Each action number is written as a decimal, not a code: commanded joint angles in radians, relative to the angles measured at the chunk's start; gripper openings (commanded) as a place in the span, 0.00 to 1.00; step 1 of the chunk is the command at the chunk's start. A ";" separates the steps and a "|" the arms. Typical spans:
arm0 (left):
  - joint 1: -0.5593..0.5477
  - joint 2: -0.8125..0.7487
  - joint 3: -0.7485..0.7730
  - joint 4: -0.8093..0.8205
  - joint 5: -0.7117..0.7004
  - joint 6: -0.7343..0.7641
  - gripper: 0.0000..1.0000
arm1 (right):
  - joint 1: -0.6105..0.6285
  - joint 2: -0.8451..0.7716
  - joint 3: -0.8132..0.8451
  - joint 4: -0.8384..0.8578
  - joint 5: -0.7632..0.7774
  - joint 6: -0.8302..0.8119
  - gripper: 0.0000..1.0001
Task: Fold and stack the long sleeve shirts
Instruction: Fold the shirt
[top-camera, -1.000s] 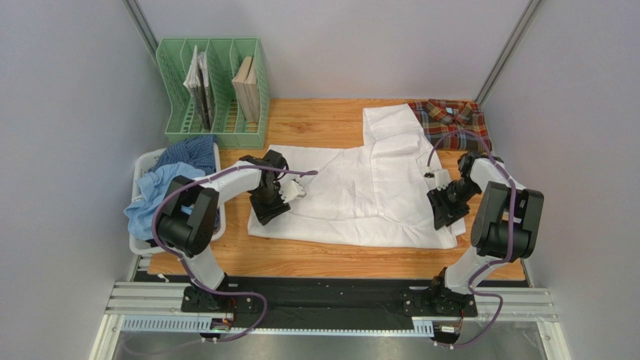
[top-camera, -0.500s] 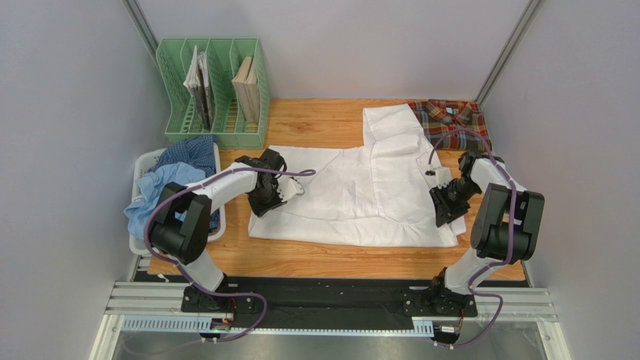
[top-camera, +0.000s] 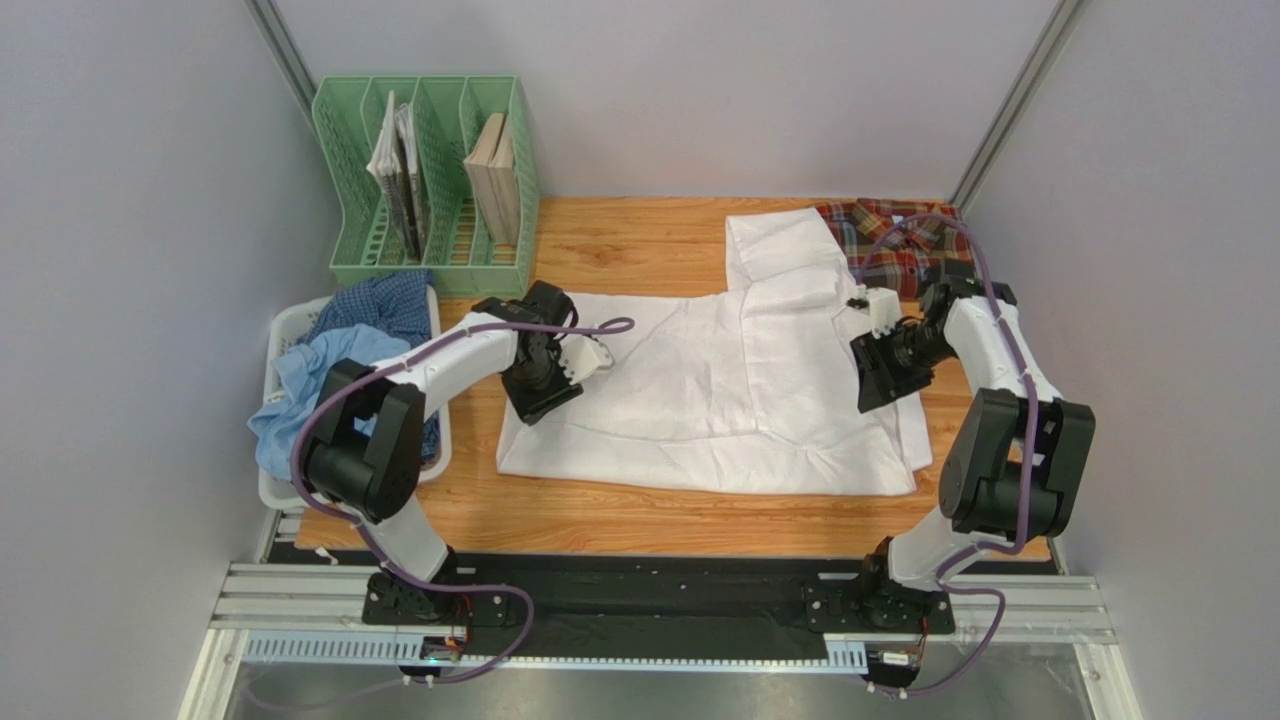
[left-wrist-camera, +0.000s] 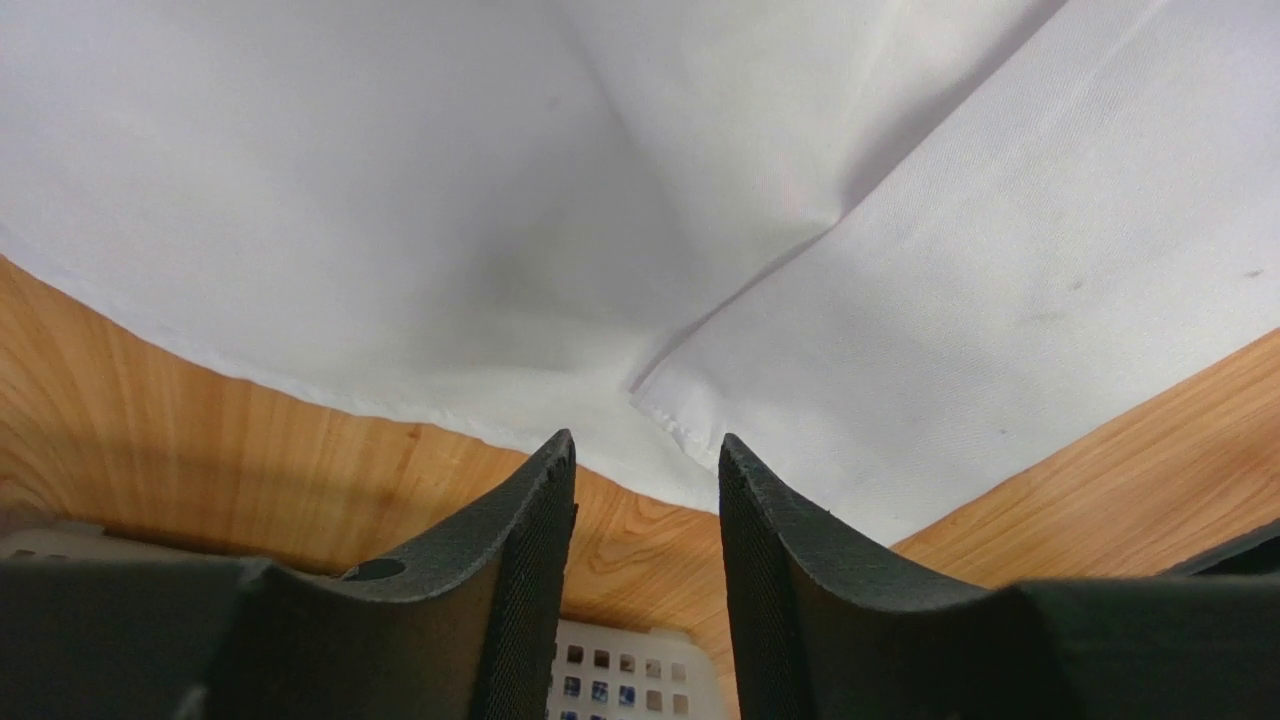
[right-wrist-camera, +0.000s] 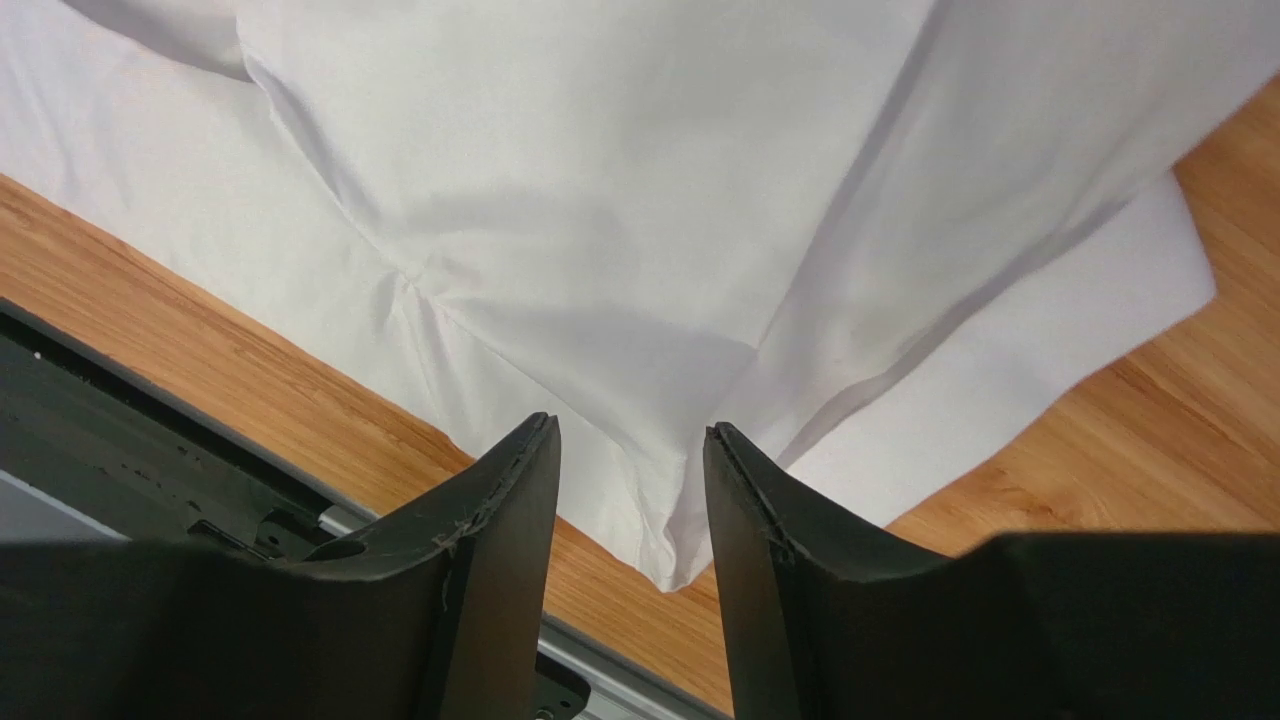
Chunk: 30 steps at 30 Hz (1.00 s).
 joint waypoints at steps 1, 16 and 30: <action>0.001 0.033 0.053 -0.012 0.083 0.007 0.46 | 0.040 0.023 0.002 0.000 -0.033 0.016 0.46; 0.001 0.068 -0.018 -0.016 0.100 0.013 0.44 | 0.384 -0.029 -0.096 0.158 -0.087 0.137 0.52; 0.008 0.059 -0.009 -0.004 0.071 -0.034 0.43 | 0.565 0.144 -0.028 0.401 0.158 0.372 0.54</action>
